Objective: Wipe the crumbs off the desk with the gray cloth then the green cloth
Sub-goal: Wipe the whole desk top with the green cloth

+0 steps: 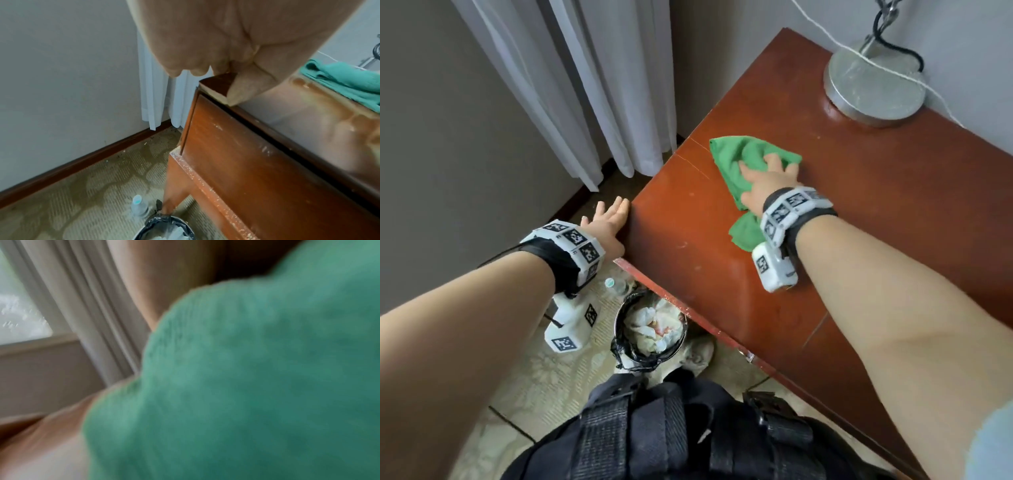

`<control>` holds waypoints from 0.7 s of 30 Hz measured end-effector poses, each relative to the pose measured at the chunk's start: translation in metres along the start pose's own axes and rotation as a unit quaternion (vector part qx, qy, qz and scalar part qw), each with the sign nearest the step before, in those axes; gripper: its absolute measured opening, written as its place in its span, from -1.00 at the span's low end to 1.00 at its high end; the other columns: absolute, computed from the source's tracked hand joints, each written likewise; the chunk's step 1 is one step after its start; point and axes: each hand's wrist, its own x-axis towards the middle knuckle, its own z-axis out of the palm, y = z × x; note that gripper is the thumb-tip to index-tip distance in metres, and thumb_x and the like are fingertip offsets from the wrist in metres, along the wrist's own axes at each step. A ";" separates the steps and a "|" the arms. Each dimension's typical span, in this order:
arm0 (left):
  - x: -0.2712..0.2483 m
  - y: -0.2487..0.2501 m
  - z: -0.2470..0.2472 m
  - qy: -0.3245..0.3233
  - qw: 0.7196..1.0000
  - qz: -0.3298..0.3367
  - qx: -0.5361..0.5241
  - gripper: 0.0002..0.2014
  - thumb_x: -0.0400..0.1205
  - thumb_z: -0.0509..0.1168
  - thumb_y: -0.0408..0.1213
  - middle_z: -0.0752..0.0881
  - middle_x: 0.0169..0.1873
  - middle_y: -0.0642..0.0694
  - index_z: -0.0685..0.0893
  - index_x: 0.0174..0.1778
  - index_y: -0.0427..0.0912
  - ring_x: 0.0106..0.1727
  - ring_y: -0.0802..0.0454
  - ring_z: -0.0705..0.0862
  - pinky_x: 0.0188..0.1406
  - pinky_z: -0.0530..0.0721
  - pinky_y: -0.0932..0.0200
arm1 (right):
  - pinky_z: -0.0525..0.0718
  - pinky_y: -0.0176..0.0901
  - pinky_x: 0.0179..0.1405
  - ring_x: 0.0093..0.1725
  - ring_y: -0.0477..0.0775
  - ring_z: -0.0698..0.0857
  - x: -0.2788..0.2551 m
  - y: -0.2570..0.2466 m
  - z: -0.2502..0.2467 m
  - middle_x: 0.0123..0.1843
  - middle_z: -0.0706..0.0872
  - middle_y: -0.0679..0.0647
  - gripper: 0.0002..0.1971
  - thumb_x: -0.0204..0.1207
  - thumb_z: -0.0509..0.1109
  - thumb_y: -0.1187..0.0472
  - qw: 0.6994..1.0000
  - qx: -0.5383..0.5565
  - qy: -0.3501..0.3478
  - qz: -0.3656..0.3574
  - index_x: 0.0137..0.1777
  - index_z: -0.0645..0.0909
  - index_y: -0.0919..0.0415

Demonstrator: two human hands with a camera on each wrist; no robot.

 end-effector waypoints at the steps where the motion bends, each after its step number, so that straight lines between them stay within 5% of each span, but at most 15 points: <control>1: -0.001 -0.004 0.001 0.005 1.000 0.012 0.019 -0.13 0.57 0.13 -0.58 -0.27 0.64 0.01 -0.29 0.63 -0.11 0.64 -0.07 -0.30 0.61 -0.20 -0.14 | 0.35 0.21 0.41 0.52 0.31 0.11 -0.006 -0.013 0.007 0.62 0.05 0.05 -0.40 0.56 0.19 0.10 1.000 -0.012 -0.006 -0.022 0.55 0.13 -0.33; 5: -0.010 -0.021 0.003 0.027 0.997 0.031 0.059 -0.19 0.61 0.18 -0.45 -0.25 0.64 -0.05 -0.17 0.65 -0.03 0.64 -0.14 -0.29 0.59 -0.19 -0.20 | 0.37 0.17 0.41 0.49 0.28 0.15 -0.050 -0.053 0.041 0.61 0.07 0.04 -0.38 0.56 0.18 0.14 0.976 -0.100 -0.028 -0.191 0.54 0.12 -0.37; 7: -0.019 -0.025 0.004 0.037 0.997 0.027 0.069 -0.24 0.63 0.16 -0.42 -0.25 0.64 -0.07 -0.11 0.65 0.01 0.64 -0.16 -0.29 0.59 -0.20 -0.20 | 0.37 0.12 0.41 0.51 0.25 0.14 -0.061 -0.055 0.046 0.62 0.05 -0.01 -0.37 0.57 0.16 0.18 0.968 -0.122 -0.051 -0.215 0.54 0.11 -0.40; 13: -0.045 -0.038 0.009 0.059 0.992 0.036 0.104 -0.20 0.60 0.21 -0.36 -0.28 0.63 -0.11 -0.11 0.65 0.03 0.63 -0.19 -0.31 0.61 -0.19 -0.20 | 0.36 0.24 0.44 0.55 0.34 0.08 -0.026 -0.051 0.011 0.65 0.02 0.05 -0.38 0.59 0.12 0.14 0.998 -0.066 -0.020 0.002 0.56 0.05 -0.39; 17: -0.046 -0.044 0.008 0.070 0.988 0.062 0.126 -0.21 0.62 0.18 -0.40 -0.29 0.63 -0.07 -0.15 0.65 0.03 0.63 -0.16 -0.32 0.60 -0.21 -0.21 | 0.43 0.14 0.36 0.54 0.31 0.13 -0.046 -0.055 0.035 0.62 0.06 0.03 -0.39 0.57 0.12 0.15 0.997 -0.059 -0.027 -0.049 0.53 0.12 -0.43; 21: -0.039 -0.034 0.011 0.025 0.970 0.108 0.217 -0.15 0.62 0.24 -0.28 -0.31 0.63 -0.11 -0.23 0.64 -0.13 0.64 -0.18 -0.29 0.59 -0.18 -0.16 | 0.42 -0.11 0.01 0.40 0.21 0.26 -0.094 -0.037 0.075 0.53 0.17 -0.05 -0.37 0.52 0.15 0.16 0.991 -0.051 -0.051 -0.113 0.46 0.16 -0.53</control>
